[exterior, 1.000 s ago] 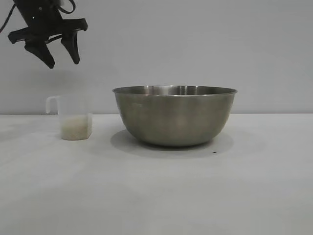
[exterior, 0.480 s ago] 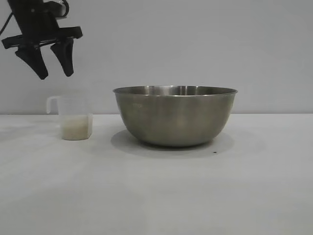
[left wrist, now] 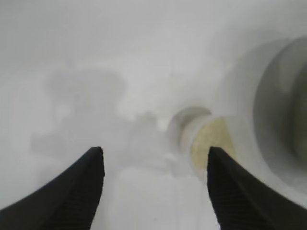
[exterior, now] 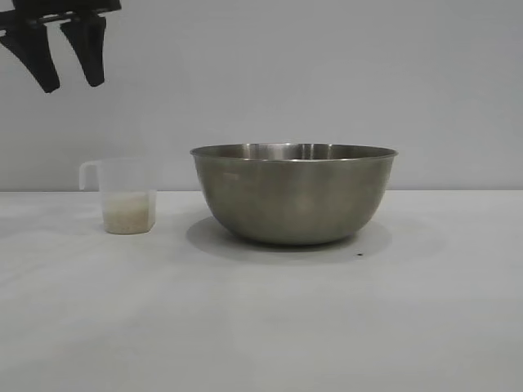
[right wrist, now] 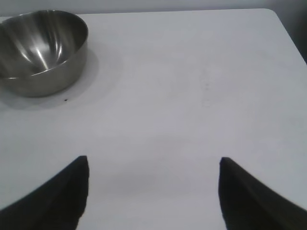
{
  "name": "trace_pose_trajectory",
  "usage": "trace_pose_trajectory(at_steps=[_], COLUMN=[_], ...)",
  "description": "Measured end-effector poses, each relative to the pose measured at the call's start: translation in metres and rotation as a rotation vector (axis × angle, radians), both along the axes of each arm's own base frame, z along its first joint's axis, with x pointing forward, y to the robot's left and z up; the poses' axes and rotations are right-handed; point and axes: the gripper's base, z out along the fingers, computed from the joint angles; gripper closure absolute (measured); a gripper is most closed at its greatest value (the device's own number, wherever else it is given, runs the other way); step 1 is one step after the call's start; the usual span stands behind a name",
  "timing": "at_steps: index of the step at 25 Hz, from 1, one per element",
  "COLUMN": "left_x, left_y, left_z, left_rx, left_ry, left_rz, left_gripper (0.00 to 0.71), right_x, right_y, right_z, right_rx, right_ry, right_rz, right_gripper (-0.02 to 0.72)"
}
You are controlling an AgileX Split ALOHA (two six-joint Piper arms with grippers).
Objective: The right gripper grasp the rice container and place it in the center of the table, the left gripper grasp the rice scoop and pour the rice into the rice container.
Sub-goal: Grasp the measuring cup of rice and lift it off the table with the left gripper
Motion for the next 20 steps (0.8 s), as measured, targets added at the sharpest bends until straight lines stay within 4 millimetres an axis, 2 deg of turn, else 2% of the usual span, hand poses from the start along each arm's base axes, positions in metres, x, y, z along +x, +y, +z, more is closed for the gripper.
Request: trace_pose_trajectory(at_steps=[2, 5, 11, 14, 20], left_x=[-0.002, -0.009, -0.034, -0.051, -0.095], left_y=[0.000, 0.002, 0.004, 0.006, 0.007], left_z=[0.005, 0.022, 0.072, 0.077, 0.056], left_rx=[0.001, -0.002, -0.017, -0.016, -0.063], left_ry=[-0.008, -0.044, -0.154, -0.148, -0.071], left_rz=[0.006, 0.008, 0.009, 0.009, 0.023], left_gripper=[0.292, 0.292, 0.292, 0.292, 0.292], right_x=[0.000, 0.000, 0.000, 0.000, 0.000], right_y=[0.000, 0.000, 0.000, 0.000, 0.000], right_z=[0.000, 0.000, 0.000, 0.000, 0.000], right_rx=[0.000, 0.000, 0.000, 0.000, 0.001], right_ry=[0.000, 0.000, 0.000, 0.000, 0.000], right_rz=[0.000, 0.000, 0.000, 0.000, 0.000], right_gripper=[0.165, 0.165, 0.165, 0.165, 0.165])
